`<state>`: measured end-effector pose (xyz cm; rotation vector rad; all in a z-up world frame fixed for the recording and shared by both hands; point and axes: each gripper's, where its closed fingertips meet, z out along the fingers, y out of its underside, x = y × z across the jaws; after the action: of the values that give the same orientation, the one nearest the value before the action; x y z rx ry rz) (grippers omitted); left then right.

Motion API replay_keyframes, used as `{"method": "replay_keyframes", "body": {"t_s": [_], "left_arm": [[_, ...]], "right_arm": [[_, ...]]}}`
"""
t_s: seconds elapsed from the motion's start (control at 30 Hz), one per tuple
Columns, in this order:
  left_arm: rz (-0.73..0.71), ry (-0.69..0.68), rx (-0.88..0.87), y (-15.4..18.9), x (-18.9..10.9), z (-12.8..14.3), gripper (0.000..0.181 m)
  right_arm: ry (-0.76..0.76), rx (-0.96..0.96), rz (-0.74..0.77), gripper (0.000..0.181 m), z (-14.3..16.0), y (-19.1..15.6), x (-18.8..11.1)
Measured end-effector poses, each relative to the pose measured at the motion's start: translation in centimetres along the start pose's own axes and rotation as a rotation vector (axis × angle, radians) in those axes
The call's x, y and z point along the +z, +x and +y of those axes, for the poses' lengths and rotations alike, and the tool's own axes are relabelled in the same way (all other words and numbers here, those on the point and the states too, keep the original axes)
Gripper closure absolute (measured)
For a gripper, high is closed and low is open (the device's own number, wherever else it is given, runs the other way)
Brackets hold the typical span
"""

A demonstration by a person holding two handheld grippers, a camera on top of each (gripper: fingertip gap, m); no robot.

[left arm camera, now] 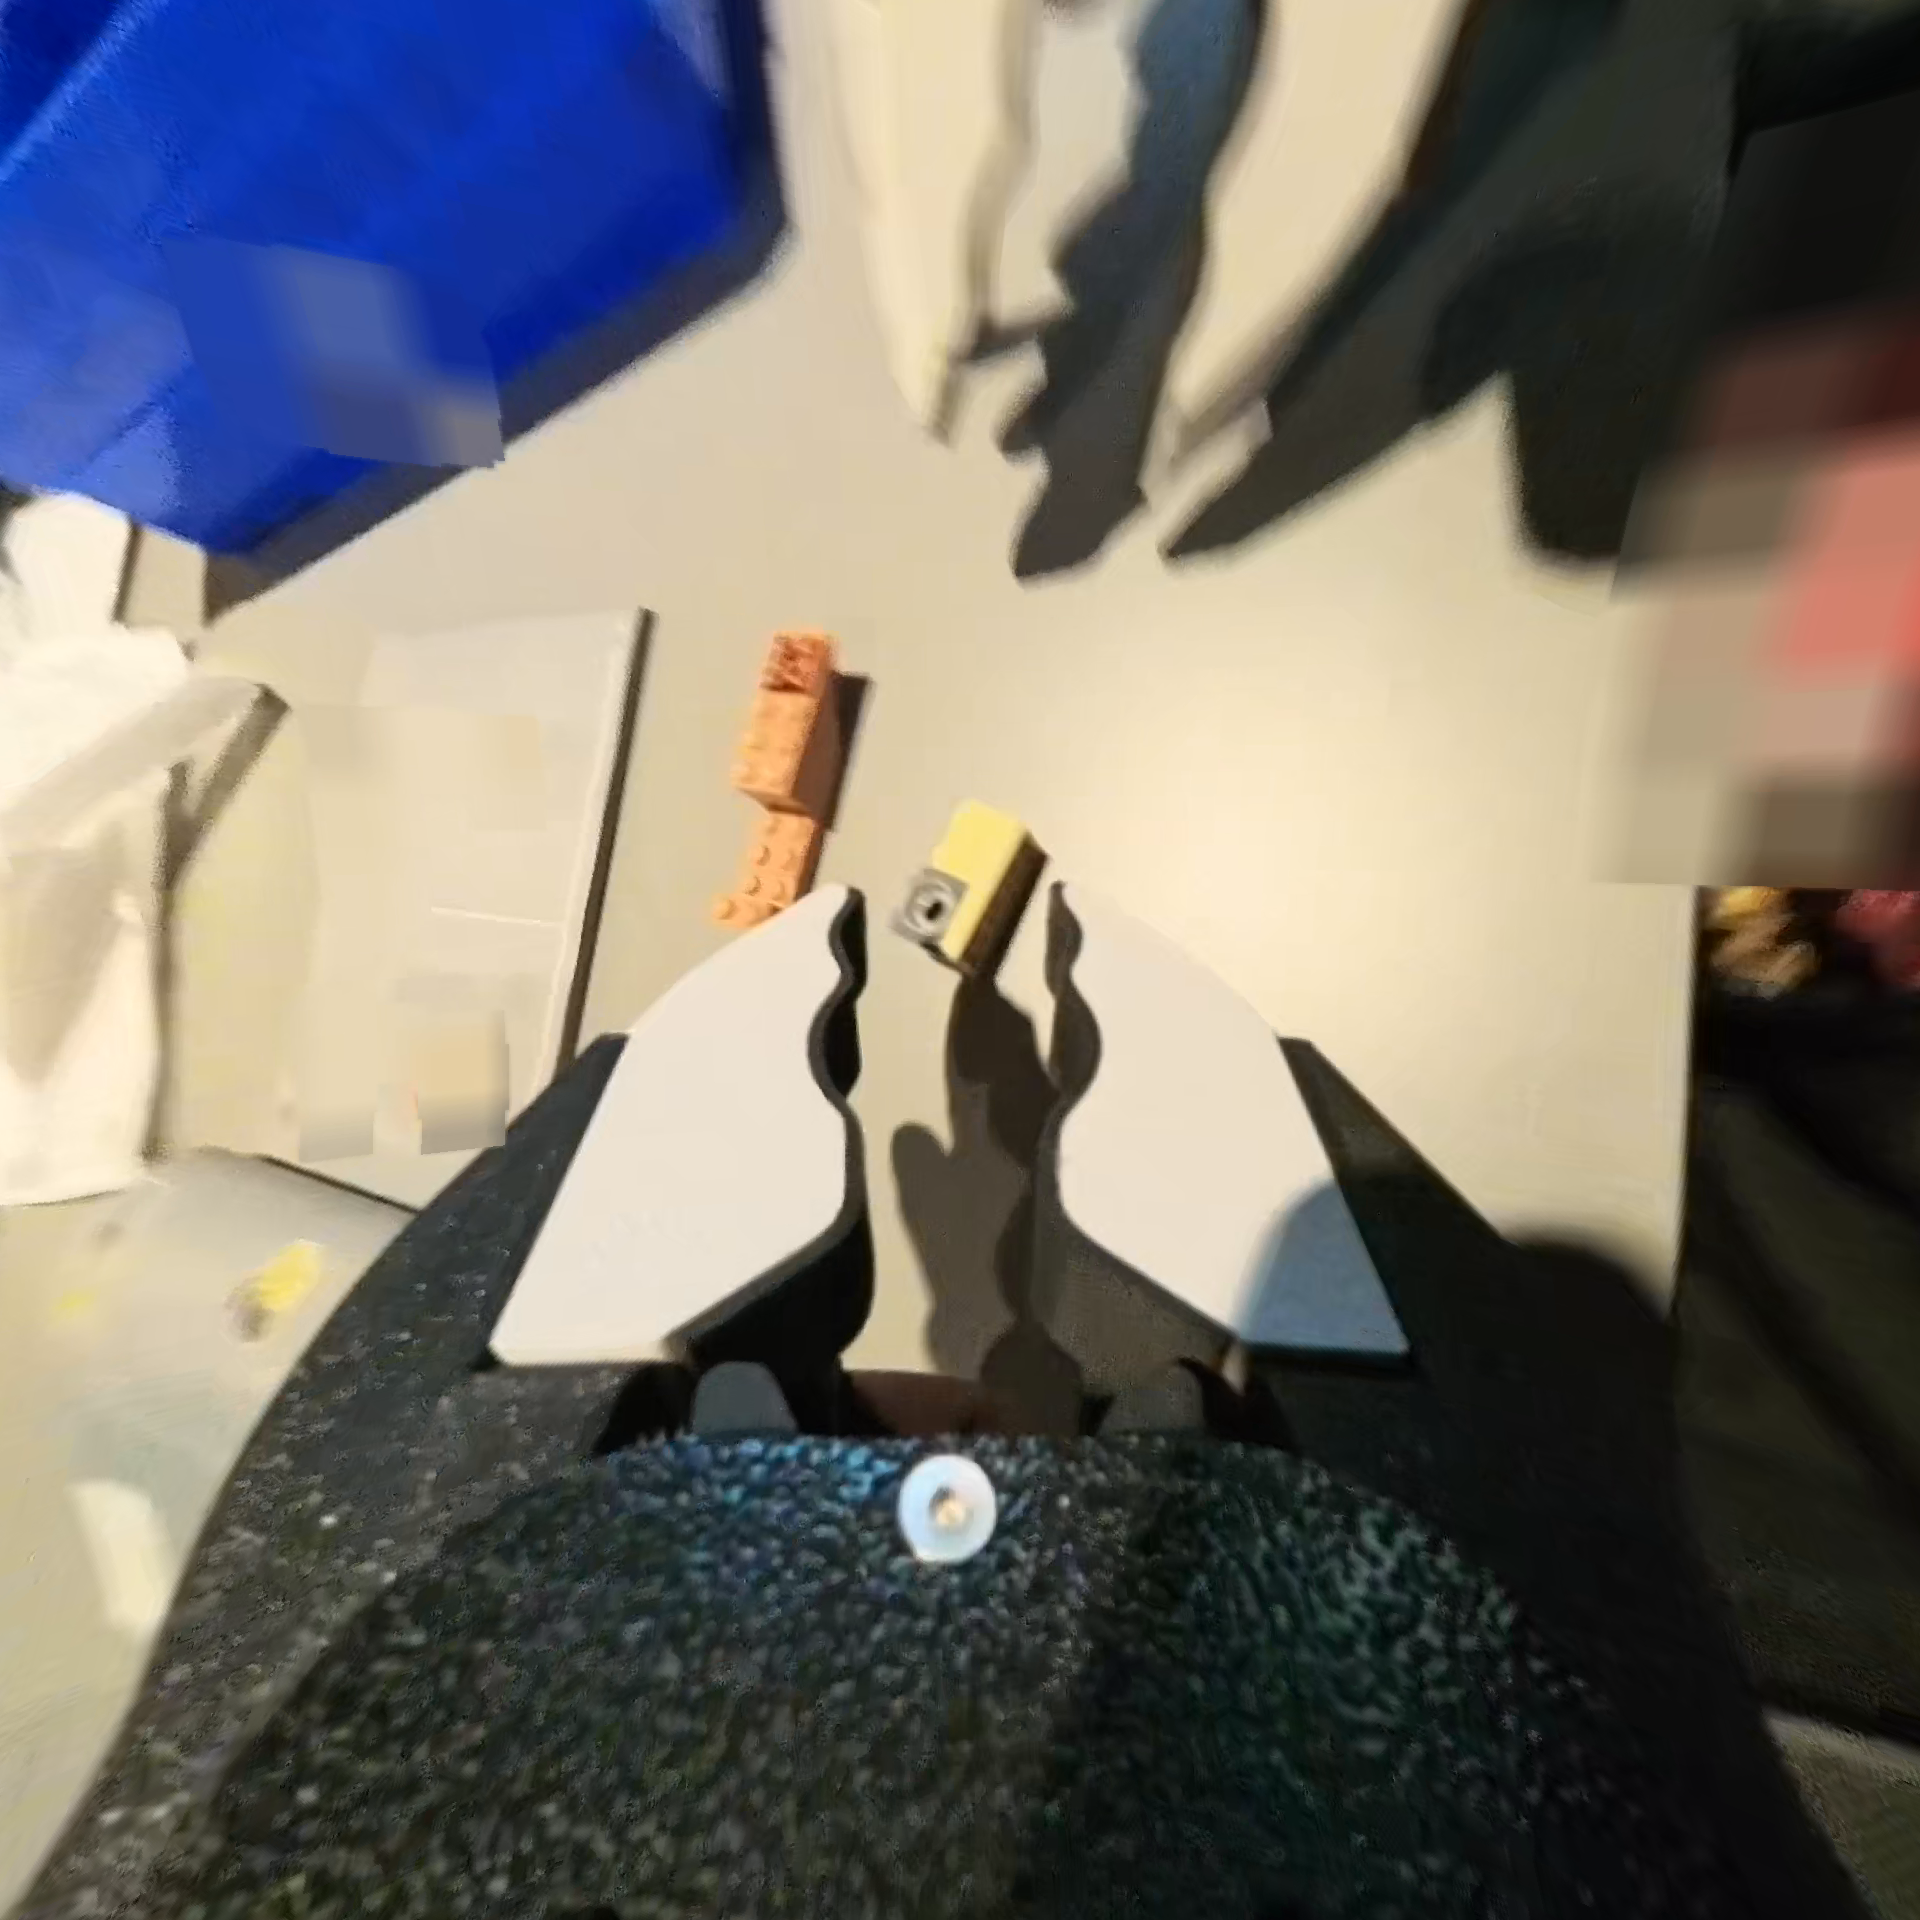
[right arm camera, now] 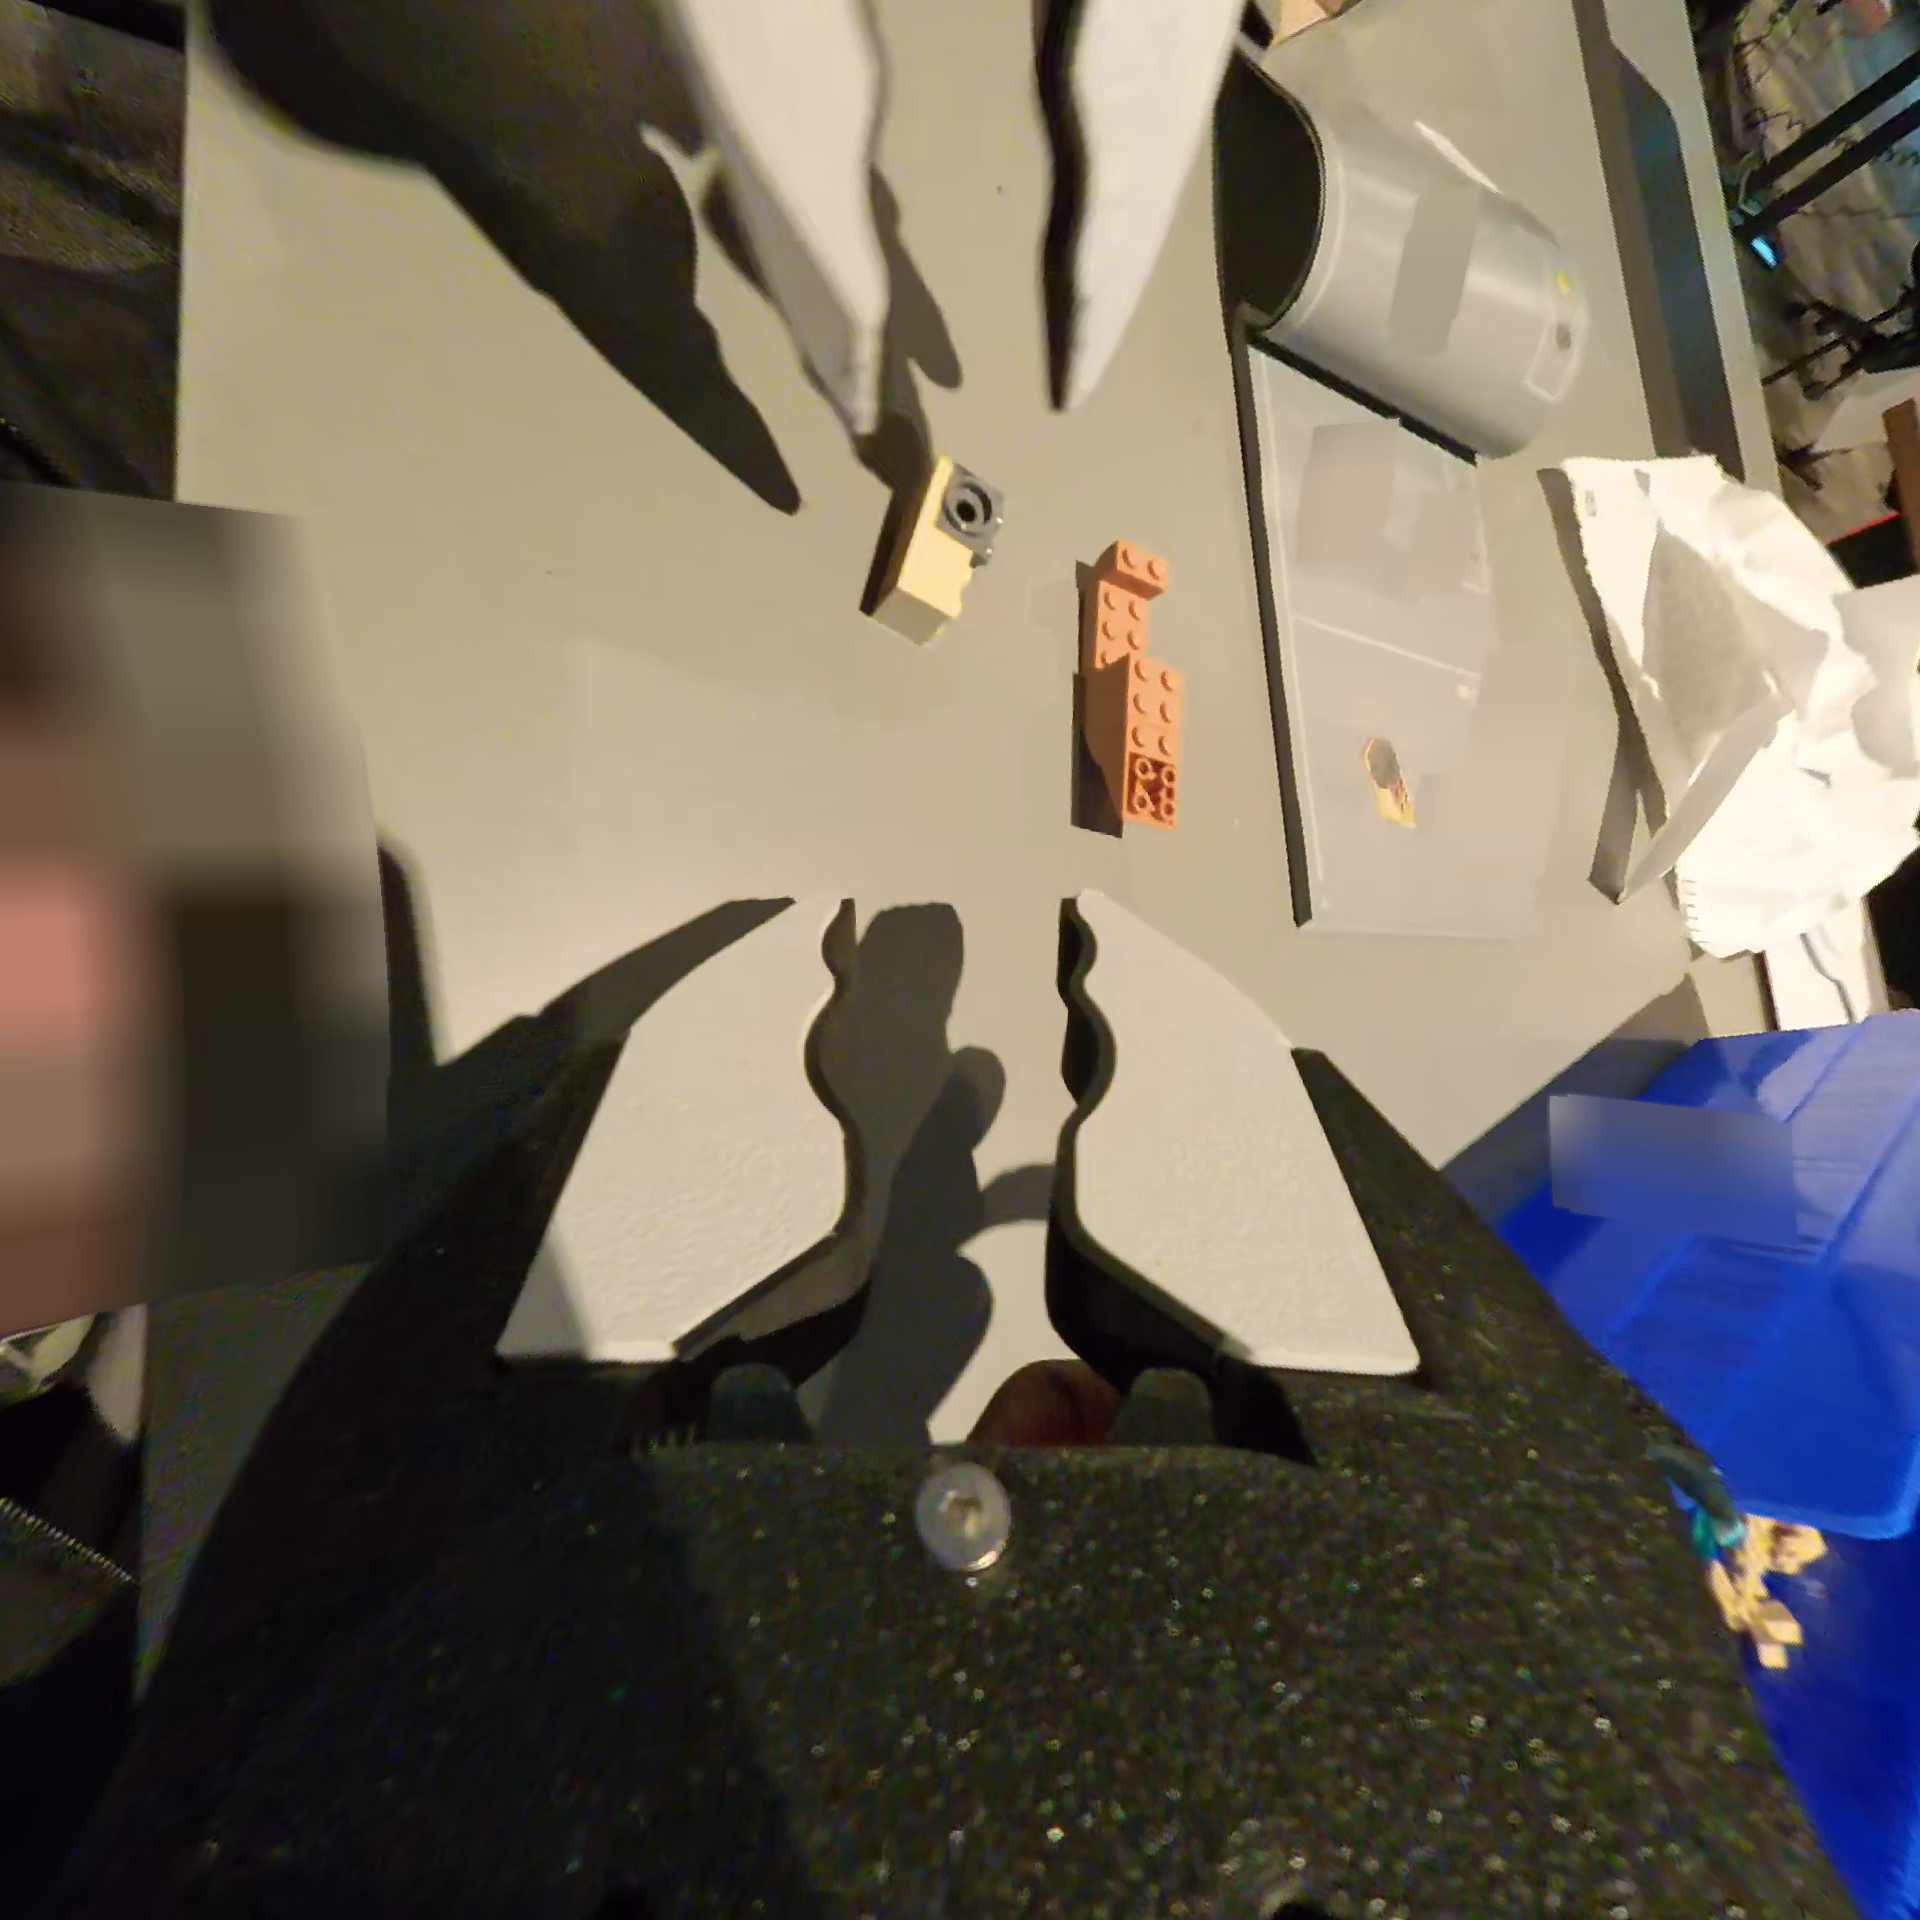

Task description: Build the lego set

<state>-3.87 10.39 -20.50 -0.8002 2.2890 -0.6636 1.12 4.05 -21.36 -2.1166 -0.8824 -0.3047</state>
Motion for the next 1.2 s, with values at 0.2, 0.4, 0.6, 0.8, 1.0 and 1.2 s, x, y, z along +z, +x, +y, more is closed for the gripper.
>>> {"method": "replay_keyframes", "body": {"t_s": [0.2, 0.4, 0.6, 0.8, 1.0, 1.2], "left_arm": [[0.141, 0.071, -0.246, -1.0, 0.5, -0.7, 0.164], [0.235, 0.106, -0.487, -1.7, 1.4, -0.3, 0.158], [0.284, 0.051, -0.522, -0.4, 2.3, 1.0, 0.154], [0.251, 0.027, -0.476, 0.0, 2.6, 1.8, 0.158], [0.131, 0.003, -0.387, -0.7, 2.5, 2.4, 0.159], [-0.141, -0.031, -0.254, -3.5, 1.9, 3.8, 0.159]], "right_arm": [[0.0, 0.022, -0.012, 0.146, 0.4, 0.6, 0.8], [0.0, 0.05, -0.042, 0.149, 1.1, 0.3, 1.6], [0.028, 0.092, -0.055, 0.151, 1.2, 0.5, 1.5], [0.067, 0.153, -0.082, 0.157, 1.2, 0.7, 1.5], [0.072, 0.181, -0.107, 0.158, 1.3, 0.9, 1.6], [0.072, 0.2, -0.115, 0.158, 1.4, 1.0, 1.7]]}}
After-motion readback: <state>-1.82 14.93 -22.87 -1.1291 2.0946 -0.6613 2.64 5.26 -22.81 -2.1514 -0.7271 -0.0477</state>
